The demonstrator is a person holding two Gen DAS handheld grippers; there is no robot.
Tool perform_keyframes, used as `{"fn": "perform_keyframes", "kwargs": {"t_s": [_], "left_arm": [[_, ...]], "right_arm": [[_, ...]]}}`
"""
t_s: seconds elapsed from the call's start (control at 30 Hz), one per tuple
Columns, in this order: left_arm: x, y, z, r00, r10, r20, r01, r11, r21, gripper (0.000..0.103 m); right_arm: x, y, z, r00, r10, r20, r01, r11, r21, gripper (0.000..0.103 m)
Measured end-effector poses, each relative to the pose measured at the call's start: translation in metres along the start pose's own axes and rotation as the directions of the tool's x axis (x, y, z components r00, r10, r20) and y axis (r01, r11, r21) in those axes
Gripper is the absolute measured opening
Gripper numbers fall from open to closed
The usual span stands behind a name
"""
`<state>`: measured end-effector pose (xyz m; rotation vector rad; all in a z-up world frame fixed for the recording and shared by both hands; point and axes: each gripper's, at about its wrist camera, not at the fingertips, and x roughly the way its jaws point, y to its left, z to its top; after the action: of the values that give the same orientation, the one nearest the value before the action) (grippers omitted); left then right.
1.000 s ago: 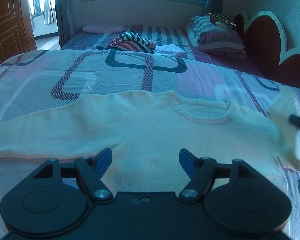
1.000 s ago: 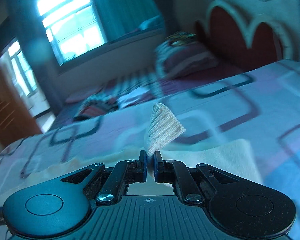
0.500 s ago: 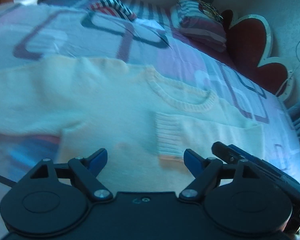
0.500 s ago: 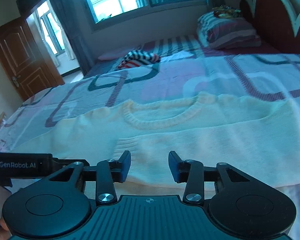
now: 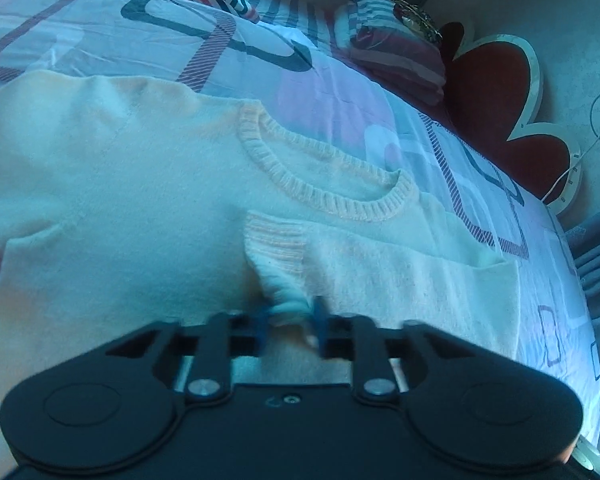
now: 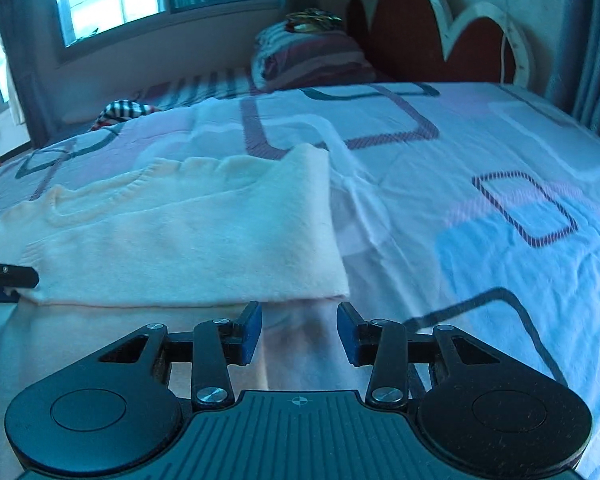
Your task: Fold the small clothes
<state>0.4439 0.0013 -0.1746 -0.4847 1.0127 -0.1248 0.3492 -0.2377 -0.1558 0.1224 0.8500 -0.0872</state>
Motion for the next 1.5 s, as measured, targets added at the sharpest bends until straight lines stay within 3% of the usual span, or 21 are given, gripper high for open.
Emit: {"fn": "perform_keyframes", "kwargs": {"t_s": [0.17,0.37,0.53,0.63,0.73,0.9,1.03,1.13,1.17,1.2,1.23,1.27,1.33,1.43,1.5], "left_arm": [[-0.015,-0.006,0.009,0.996,-0.035,0.082,0.036,0.999,-0.006,0.006],[-0.068,-0.010,0.049,0.967,-0.111,0.231,0.118,0.993,-0.014,0.006],[-0.093,0.006,0.064,0.943,-0.069,0.325,0.079,0.997,-0.019,0.006],[-0.091,0.027,0.063,0.947,-0.014,0.320,0.032,0.998,-0.053,0.006],[-0.079,0.047,0.053,0.957,0.047,0.286,-0.025,0.996,-0.080,0.006],[-0.052,0.072,0.038,0.969,0.120,0.216,-0.097,0.989,-0.114,0.006],[-0.037,0.070,0.030,0.971,0.160,0.178,-0.156,0.987,-0.036,0.006],[-0.041,0.067,0.026,0.965,0.184,0.189,-0.187,0.982,0.000,0.022],[-0.045,0.068,0.025,0.962,0.191,0.195,-0.194,0.981,-0.003,0.031],[-0.051,0.069,0.022,0.957,0.202,0.210,-0.205,0.979,-0.010,0.047],[-0.058,0.068,0.020,0.947,0.215,0.240,-0.217,0.976,-0.019,0.054],[-0.068,0.067,0.015,0.929,0.228,0.290,-0.230,0.973,-0.030,0.056],[-0.078,0.058,0.014,0.919,0.209,0.335,-0.225,0.974,0.007,0.056],[-0.064,0.039,0.019,0.941,0.169,0.293,-0.205,0.974,0.097,0.056],[-0.049,0.036,0.021,0.948,0.171,0.269,-0.205,0.973,0.105,0.055]], "right_arm": [[0.005,0.005,0.002,1.000,0.009,-0.007,-0.009,1.000,0.001,0.042],[0.019,0.010,0.004,1.000,0.011,-0.009,-0.011,1.000,0.017,0.042],[0.027,0.017,0.012,0.999,0.046,-0.001,-0.046,0.998,0.052,0.041],[0.029,0.026,0.016,0.998,0.065,0.011,-0.066,0.997,0.035,0.041],[0.033,0.030,0.017,0.997,0.071,0.005,-0.071,0.997,0.027,0.011],[0.032,0.020,0.016,0.999,0.047,0.014,-0.048,0.996,0.071,0.004],[0.032,0.012,0.012,1.000,0.012,0.005,-0.012,0.994,0.110,0.004],[0.025,0.008,0.012,1.000,0.003,-0.008,-0.002,0.995,0.099,0.004],[0.021,0.004,0.012,1.000,0.012,-0.011,-0.011,0.994,0.111,0.004],[0.015,0.001,0.012,1.000,0.013,-0.002,-0.013,0.992,0.125,0.005],[0.008,-0.002,0.012,1.000,0.017,0.012,-0.019,0.992,0.128,0.007],[0.000,-0.003,0.013,0.999,0.018,0.039,-0.022,0.992,0.124,0.009],[-0.007,0.000,0.019,0.997,0.031,0.070,-0.038,0.994,0.103,0.012],[0.006,0.012,0.030,0.997,0.052,0.056,-0.057,0.995,0.080,0.015],[0.024,0.021,0.037,0.998,0.066,0.007,-0.066,0.996,0.067,0.033]]}}
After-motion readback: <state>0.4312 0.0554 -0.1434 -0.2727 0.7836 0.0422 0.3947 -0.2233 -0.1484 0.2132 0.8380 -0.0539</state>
